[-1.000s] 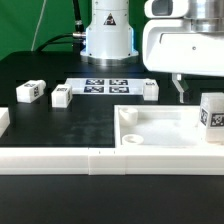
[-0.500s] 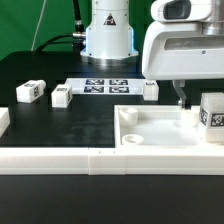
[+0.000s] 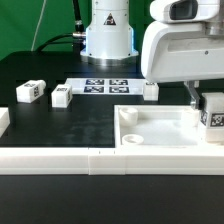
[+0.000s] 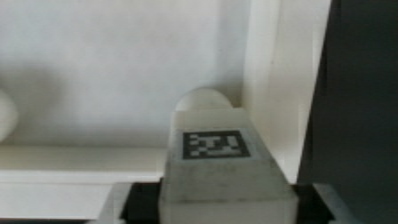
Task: Assemble one leg
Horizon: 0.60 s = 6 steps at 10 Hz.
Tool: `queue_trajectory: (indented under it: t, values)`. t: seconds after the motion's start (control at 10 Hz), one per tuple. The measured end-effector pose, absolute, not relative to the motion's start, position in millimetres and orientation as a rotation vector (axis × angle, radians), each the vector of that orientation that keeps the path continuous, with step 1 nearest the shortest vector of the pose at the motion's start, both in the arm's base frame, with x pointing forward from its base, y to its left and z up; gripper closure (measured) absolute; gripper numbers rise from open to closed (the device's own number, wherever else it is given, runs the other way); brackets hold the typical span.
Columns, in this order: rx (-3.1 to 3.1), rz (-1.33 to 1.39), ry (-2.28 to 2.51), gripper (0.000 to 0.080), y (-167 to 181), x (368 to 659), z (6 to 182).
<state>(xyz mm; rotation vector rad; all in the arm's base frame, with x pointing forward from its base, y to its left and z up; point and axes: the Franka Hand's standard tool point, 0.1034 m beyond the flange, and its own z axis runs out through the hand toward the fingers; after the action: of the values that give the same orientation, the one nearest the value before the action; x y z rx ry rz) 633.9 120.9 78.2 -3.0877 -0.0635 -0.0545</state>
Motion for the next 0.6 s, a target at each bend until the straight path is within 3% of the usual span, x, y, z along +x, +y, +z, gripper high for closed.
queue_trajectory:
  t: [0.3,0.6]
  values:
    - [-3.085,-0.056,0.040,0.0508,121.3,633.7,78.2]
    - [-3.009,-0.059,0.661,0.0508,122.5,631.2,77.5]
